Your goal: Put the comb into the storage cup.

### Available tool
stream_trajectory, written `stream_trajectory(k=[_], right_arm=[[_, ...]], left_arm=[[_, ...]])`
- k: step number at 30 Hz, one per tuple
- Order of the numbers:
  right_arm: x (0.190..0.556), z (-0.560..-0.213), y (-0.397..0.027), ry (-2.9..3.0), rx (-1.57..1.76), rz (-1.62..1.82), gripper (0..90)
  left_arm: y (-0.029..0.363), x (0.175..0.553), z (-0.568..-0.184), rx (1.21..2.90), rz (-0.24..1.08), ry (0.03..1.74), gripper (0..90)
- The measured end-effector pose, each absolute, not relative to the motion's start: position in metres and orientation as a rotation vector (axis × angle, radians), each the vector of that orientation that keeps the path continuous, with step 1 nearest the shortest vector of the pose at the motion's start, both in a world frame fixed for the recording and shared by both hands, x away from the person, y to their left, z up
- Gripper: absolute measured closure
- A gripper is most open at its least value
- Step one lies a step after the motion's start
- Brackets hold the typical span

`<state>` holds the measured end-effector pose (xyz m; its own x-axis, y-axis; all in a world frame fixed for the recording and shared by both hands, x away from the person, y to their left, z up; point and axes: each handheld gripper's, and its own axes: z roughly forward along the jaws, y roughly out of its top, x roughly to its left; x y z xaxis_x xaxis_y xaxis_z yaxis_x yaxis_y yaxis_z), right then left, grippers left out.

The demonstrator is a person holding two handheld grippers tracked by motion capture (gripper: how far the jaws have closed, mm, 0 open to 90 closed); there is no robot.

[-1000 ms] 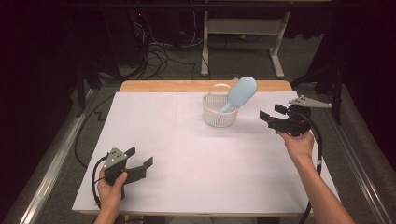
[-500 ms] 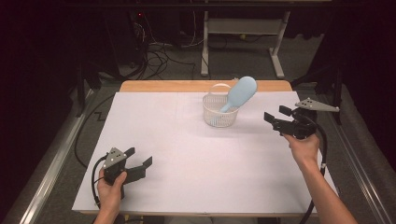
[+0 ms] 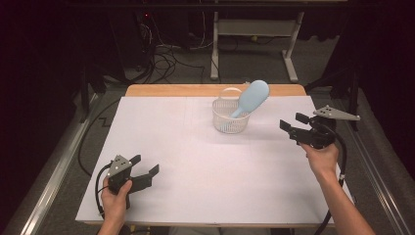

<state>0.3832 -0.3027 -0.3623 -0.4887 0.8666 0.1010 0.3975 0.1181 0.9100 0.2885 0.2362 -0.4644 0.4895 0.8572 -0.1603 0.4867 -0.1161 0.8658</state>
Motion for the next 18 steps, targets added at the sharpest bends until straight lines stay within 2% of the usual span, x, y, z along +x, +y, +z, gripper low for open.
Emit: stream_trajectory(k=[18], right_arm=[[0.37, -0.366, -0.309, 1.925, 1.206, 1.347, 27.8]], left_arm=[[0.239, 0.288, -0.464, 1.752, 0.482, 1.145, 19.5]])
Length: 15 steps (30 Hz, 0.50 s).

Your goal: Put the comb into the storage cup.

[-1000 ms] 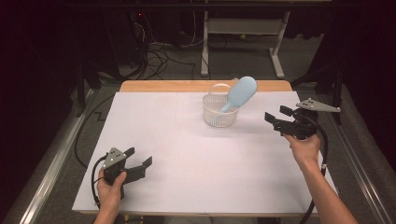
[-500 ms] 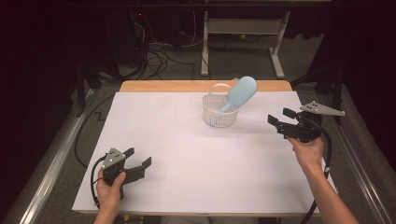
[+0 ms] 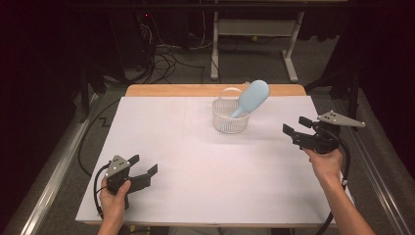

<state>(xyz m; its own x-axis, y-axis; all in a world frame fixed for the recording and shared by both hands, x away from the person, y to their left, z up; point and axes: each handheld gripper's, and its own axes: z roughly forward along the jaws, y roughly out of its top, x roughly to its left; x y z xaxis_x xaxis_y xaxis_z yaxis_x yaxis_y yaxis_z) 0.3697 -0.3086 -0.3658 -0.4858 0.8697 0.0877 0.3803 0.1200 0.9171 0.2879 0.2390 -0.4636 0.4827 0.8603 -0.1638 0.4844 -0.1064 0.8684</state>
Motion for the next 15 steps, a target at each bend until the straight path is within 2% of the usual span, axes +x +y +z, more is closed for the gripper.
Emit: stream_trajectory(k=[15], right_arm=[[0.361, -0.3688, -0.3182, 1.896, 1.221, 1.37, 27.7]], left_arm=[[0.2398, 0.2881, -0.4635, 1.745, 0.479, 1.148, 19.5]])
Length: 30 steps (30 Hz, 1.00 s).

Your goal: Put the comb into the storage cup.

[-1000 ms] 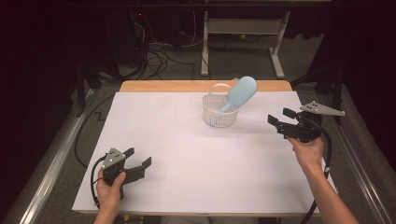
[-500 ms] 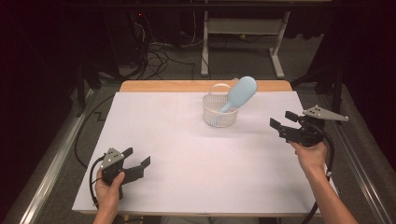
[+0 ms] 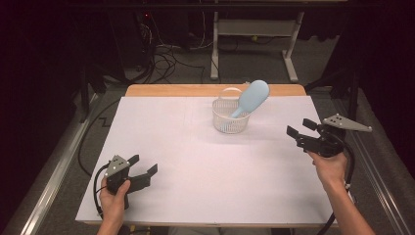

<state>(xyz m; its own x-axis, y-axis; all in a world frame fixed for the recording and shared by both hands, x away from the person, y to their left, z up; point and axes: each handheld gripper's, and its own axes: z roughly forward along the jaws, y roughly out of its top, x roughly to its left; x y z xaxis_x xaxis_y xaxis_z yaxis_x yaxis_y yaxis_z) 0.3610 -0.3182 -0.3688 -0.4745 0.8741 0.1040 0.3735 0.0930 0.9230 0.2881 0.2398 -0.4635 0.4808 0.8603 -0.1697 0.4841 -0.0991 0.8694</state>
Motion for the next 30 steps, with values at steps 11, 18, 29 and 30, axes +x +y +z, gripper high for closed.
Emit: stream_trajectory(k=[11, 18, 29, 30], right_arm=[[0.353, -0.373, -0.327, 1.873, 1.237, 1.377, 26.6], [0.346, -0.375, -0.332, 1.861, 1.24, 1.383, 26.5], [0.338, -0.377, -0.337, 1.868, 1.231, 1.387, 25.5], [0.338, -0.376, -0.336, 1.87, 1.229, 1.383, 25.5]], left_arm=[[0.239, 0.29, -0.464, 1.746, 0.476, 1.146, 19.5], [0.24, 0.291, -0.464, 1.735, 0.47, 1.149, 19.5], [0.24, 0.29, -0.463, 1.731, 0.466, 1.148, 19.5], [0.241, 0.291, -0.463, 1.727, 0.465, 1.15, 19.5]])
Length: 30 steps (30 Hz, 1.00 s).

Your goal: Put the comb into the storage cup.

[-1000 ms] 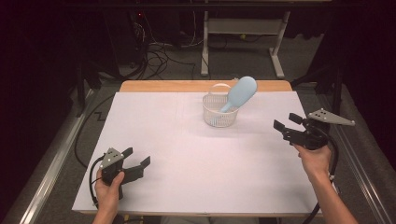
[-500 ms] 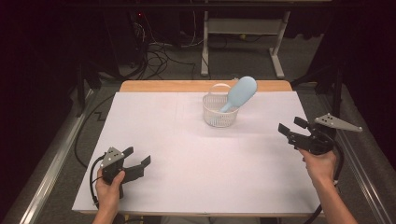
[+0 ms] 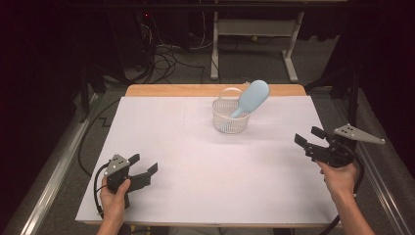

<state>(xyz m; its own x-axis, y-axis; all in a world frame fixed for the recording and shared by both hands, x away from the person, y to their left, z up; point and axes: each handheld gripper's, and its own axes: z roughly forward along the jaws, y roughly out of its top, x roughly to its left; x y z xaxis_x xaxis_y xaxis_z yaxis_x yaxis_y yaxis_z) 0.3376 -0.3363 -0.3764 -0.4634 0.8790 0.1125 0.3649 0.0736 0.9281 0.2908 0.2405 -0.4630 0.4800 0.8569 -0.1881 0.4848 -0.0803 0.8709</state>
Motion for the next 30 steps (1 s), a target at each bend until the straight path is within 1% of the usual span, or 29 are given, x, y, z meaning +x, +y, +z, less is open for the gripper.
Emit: stream_trajectory(k=[9, 30], right_arm=[[0.329, -0.373, -0.336, 1.869, 1.221, 1.381, 25.3], [0.306, -0.382, -0.345, 1.853, 1.219, 1.424, 23.4]], left_arm=[[0.24, 0.29, -0.462, 1.727, 0.46, 1.14, 19.5], [0.24, 0.286, -0.463, 1.719, 0.464, 1.148, 19.5]])
